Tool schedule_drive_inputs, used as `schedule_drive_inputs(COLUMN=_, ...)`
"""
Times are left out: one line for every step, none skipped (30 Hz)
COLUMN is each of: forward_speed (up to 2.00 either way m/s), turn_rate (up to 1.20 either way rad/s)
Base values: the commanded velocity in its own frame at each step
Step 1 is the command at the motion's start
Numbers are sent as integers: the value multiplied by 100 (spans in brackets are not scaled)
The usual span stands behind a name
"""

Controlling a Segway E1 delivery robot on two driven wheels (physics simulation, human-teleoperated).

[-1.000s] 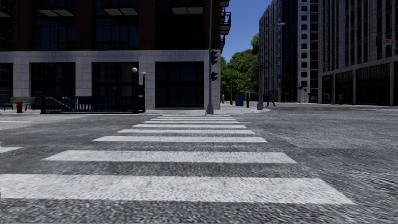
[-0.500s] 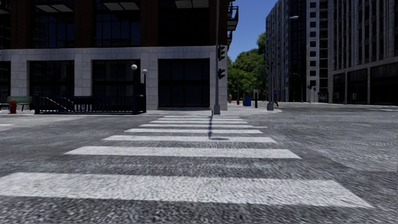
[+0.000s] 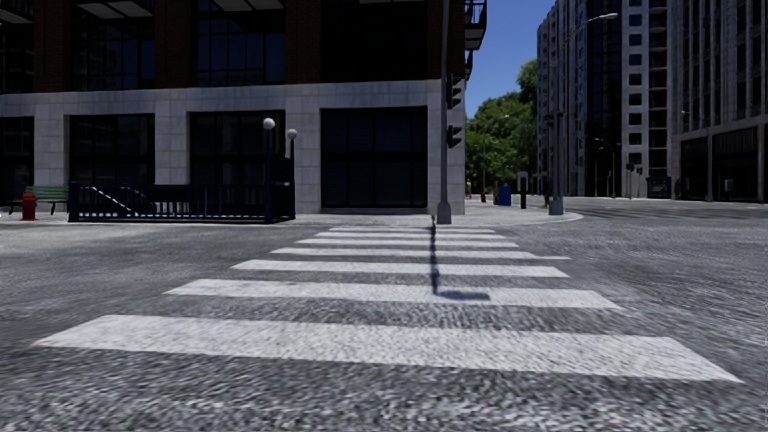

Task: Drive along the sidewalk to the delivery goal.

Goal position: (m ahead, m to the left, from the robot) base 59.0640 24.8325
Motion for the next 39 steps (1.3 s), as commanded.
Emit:
schedule_drive_inputs(forward_speed=200, turn_rate=24)
schedule_drive_inputs(forward_speed=200, turn_rate=23)
schedule_drive_inputs(forward_speed=200, turn_rate=23)
schedule_drive_inputs(forward_speed=200, turn_rate=23)
schedule_drive_inputs(forward_speed=200, turn_rate=23)
schedule_drive_inputs(forward_speed=200, turn_rate=0)
schedule_drive_inputs(forward_speed=200, turn_rate=0)
schedule_drive_inputs(forward_speed=200, turn_rate=0)
schedule_drive_inputs(forward_speed=200, turn_rate=0)
schedule_drive_inputs(forward_speed=200, turn_rate=0)
schedule_drive_inputs(forward_speed=200, turn_rate=0)
schedule_drive_inputs(forward_speed=200, turn_rate=0)
schedule_drive_inputs(forward_speed=200, turn_rate=0)
schedule_drive_inputs(forward_speed=200, turn_rate=0)
schedule_drive_inputs(forward_speed=200, turn_rate=0)
schedule_drive_inputs(forward_speed=200, turn_rate=0)
schedule_drive_inputs(forward_speed=200, turn_rate=0)
schedule_drive_inputs(forward_speed=200, turn_rate=0)
schedule_drive_inputs(forward_speed=200, turn_rate=0)
schedule_drive_inputs(forward_speed=200, turn_rate=0)
schedule_drive_inputs(forward_speed=200, turn_rate=0)
schedule_drive_inputs(forward_speed=200, turn_rate=0)
schedule_drive_inputs(forward_speed=200, turn_rate=0)
schedule_drive_inputs(forward_speed=200, turn_rate=0)
schedule_drive_inputs(forward_speed=200, turn_rate=0)
schedule_drive_inputs(forward_speed=200, turn_rate=0)
schedule_drive_inputs(forward_speed=200, turn_rate=0)
schedule_drive_inputs(forward_speed=200, turn_rate=0)
schedule_drive_inputs(forward_speed=200, turn_rate=0)
schedule_drive_inputs(forward_speed=200, turn_rate=0)
schedule_drive_inputs(forward_speed=200, turn_rate=0)
schedule_drive_inputs(forward_speed=200, turn_rate=0)
schedule_drive_inputs(forward_speed=200, turn_rate=0)
schedule_drive_inputs(forward_speed=200, turn_rate=0)
schedule_drive_inputs(forward_speed=200, turn_rate=0)
schedule_drive_inputs(forward_speed=200, turn_rate=0)
schedule_drive_inputs(forward_speed=200, turn_rate=0)
schedule_drive_inputs(forward_speed=200, turn_rate=0)
schedule_drive_inputs(forward_speed=200, turn_rate=0)
